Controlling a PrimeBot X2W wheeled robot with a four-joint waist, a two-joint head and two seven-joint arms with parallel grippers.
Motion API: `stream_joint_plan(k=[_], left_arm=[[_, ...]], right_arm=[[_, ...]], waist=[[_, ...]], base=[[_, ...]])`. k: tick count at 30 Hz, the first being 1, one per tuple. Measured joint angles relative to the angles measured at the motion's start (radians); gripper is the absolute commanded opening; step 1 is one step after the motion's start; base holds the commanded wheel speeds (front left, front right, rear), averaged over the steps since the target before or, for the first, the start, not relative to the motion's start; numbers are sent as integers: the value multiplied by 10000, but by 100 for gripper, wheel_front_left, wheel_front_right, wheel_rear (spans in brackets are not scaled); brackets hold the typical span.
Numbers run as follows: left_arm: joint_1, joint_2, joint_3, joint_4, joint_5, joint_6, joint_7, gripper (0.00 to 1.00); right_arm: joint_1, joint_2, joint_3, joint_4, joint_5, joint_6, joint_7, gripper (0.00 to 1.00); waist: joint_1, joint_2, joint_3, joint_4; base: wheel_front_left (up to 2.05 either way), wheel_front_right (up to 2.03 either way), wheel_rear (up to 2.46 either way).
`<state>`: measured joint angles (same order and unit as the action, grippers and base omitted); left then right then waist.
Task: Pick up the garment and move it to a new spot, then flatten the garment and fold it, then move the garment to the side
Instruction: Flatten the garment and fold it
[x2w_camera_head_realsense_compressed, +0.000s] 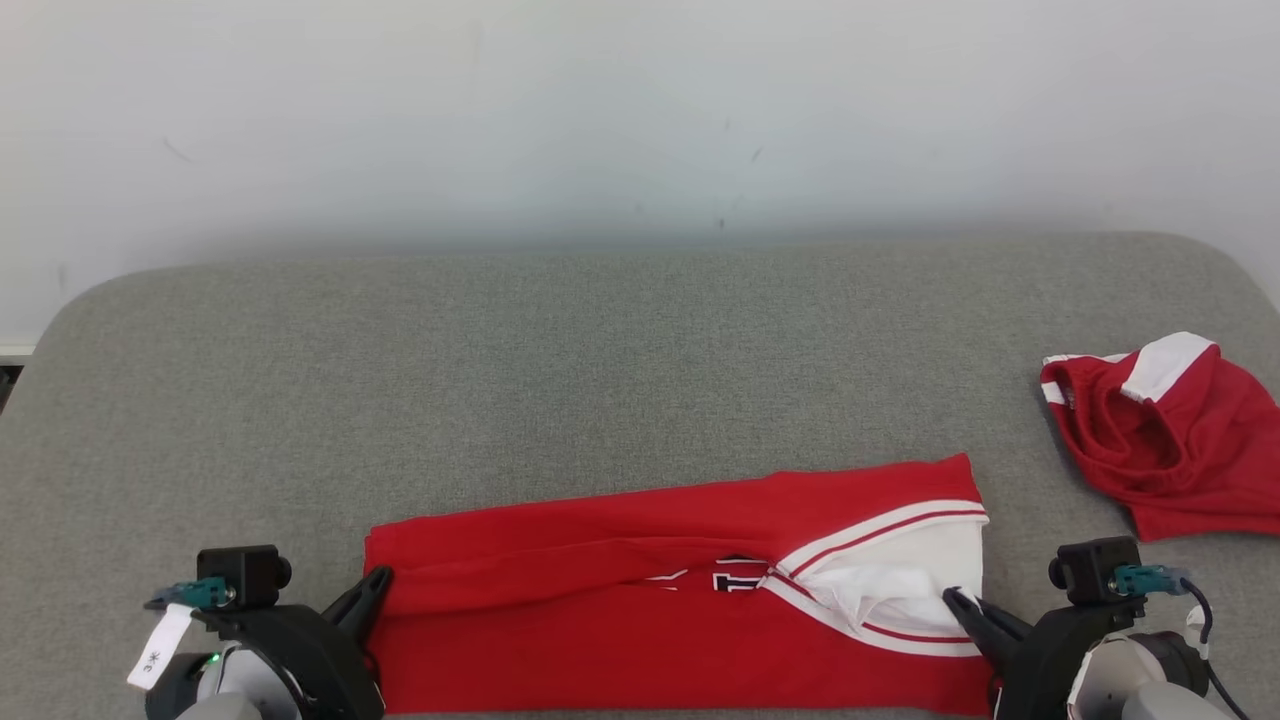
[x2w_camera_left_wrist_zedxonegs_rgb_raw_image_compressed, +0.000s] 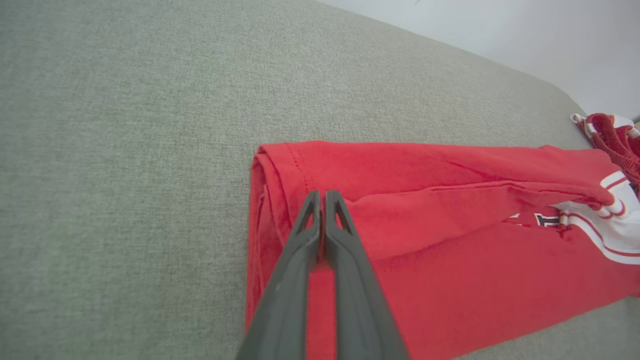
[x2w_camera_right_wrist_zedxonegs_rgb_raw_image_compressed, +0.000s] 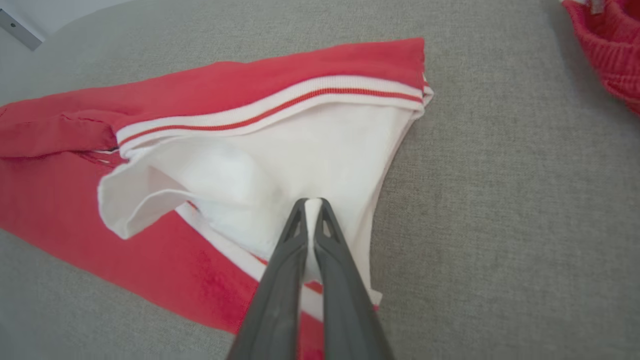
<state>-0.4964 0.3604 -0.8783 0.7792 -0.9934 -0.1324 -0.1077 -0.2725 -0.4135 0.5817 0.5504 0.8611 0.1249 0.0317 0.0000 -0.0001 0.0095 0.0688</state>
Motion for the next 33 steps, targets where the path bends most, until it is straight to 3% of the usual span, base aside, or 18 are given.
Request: stream_joint_plan(k=[1,2,3,4,5,6,7,15,21,27,29,30,33], left_arm=[[0,-23,-2,63,0,0,-2,0],[0,-50,4,111,0,0,-33,7],[0,-79,4,159,0,0,-90,26],[0,-104,-13,190,2,0,-88,26],[3,-136,-29,226,6,0,-88,42],[3,-171,-40,270,35,33,-100,87],[9,-188,-46,318,119,119,-194,100],[331,-146,169,261,188,316,-828,100],[810,-54,359,-150,186,581,-1179,100],[1326,109,639,-851,401,1200,-1398,100],[1987,274,621,-1626,1037,1852,-1413,100],[2500,458,727,-2594,1649,2330,-1411,100],[3069,759,1221,-3584,2236,2527,-1411,100]], right_arm=[[8,13,27,12,4,0,38,0],[10,31,23,17,15,0,36,0],[7,42,23,29,15,0,38,20],[10,46,25,42,15,0,38,36],[12,48,23,58,17,0,40,49],[15,48,12,77,38,0,38,100],[22,46,-4,75,75,0,36,100],[450,38,-688,-520,1066,0,-336,100],[849,-391,-1030,-863,1012,-50,-746,100],[1311,-587,-1317,-1241,857,-562,-1220,100],[1608,-585,-1396,-1407,782,-930,-1388,100],[1853,-558,-1517,-1381,786,-1402,-1446,100],[1783,-512,-1473,-1296,800,-1745,-1110,100]], waist=[[0,0,-7,2],[0,0,-12,6],[0,0,-29,8],[0,0,-54,9],[0,0,-82,10],[0,0,-114,12],[0,0,-147,13],[-1,0,-460,5],[-1,1,-759,6],[0,0,-1000,59],[-1,0,-1115,142],[-1,1,-1160,292],[1,1,-1164,479]], base=[[0,0,0],[0,0,0],[0,0,0],[0,0,0],[0,0,0],[0,0,0],[0,0,0],[0,0,0],[0,0,0],[0,0,0],[0,0,0],[0,0,0],[0,0,0]])
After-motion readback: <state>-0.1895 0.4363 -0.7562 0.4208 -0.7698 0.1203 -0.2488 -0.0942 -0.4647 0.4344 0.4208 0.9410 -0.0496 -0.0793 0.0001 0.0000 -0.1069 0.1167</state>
